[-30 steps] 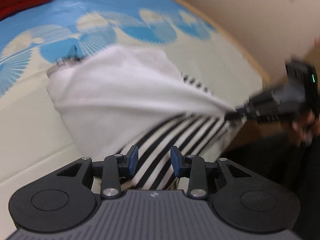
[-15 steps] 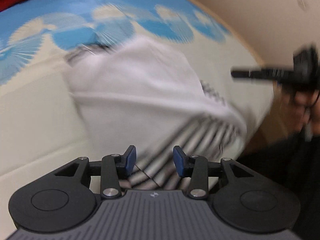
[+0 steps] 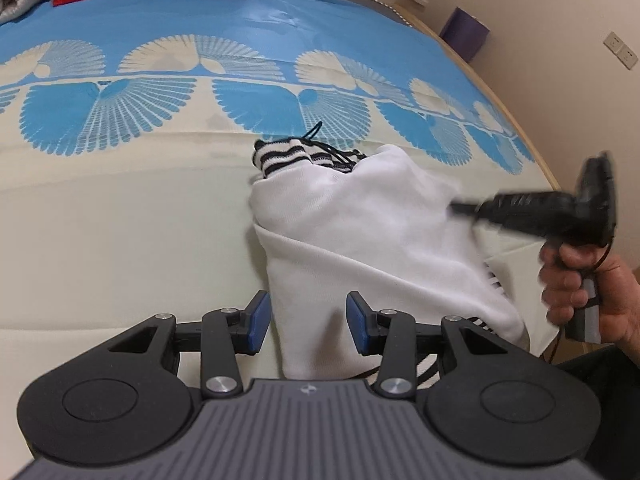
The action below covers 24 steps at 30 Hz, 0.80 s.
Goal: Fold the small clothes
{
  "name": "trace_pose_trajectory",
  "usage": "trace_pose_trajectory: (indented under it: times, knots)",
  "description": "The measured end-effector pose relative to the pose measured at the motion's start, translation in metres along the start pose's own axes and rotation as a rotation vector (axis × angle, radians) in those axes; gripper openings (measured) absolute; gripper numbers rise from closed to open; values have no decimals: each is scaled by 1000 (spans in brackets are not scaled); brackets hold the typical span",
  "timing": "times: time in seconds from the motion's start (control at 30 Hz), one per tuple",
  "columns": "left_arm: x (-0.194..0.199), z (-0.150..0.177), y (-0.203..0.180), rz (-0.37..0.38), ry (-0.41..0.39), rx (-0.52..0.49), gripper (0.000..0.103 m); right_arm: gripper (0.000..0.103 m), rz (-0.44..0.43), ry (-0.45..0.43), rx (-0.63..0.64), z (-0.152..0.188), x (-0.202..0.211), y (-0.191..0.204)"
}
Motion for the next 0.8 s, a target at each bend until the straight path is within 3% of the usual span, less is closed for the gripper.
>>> trace_pose_trajectory:
  times: [0.03,0.07,0.1,0.13,0.2,0.27,0.33,0.43,0.47,0.5,0.53,0.6,0.7,0.8]
  knots:
    - [2,2,2,-3,-1,6,45,3,16,-145,-10,-18,18,2]
    - [7,3,5,-7,-1,11,45,2,26,-231,-12,-28,29,1]
    - [7,3,7,-12,-2,17,45,2,98,-263,31,-31,32,0]
    - [8,3,8,-12,-1,18,45,1,198,-195,70,-26,18,-8]
    - [9,3,9,-15,0,12,45,1,252,-40,25,-8,-6,-26]
    - [9,4,11,-24,3,14,45,3,266,-16,-10,-4,-7,-32]
    - [9,3,14,-29,0,24,45,4,288,-79,-6,-9,10,-29]
    - [11,-5,20,-32,-33,62,43,15,165,-212,40,-18,50,-10]
    - [13,-9,21,-21,-42,84,30,15,90,-218,78,-16,57,2]
    - [12,-14,24,-2,-46,113,14,15,-10,-189,126,-9,62,15]
    - [10,-20,28,15,-39,142,12,15,-124,-110,184,6,63,29]
    - [2,-34,37,30,-27,211,12,17,-237,83,283,42,57,44]
    - [-20,-52,51,85,1,325,17,17,-226,302,445,93,47,43]
    - [-49,-58,60,121,70,421,34,19,-118,380,540,117,42,24]
Point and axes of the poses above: each gripper's, at about its wrist camera, not at the fingertips, and x roughly against the way its jaws point, y to its left, z to its underside, the point moved 8 cm from there along -x, roughly the way its jaws point, and after that the axes turned 6 degrees about -z, right-handed, at the moved point
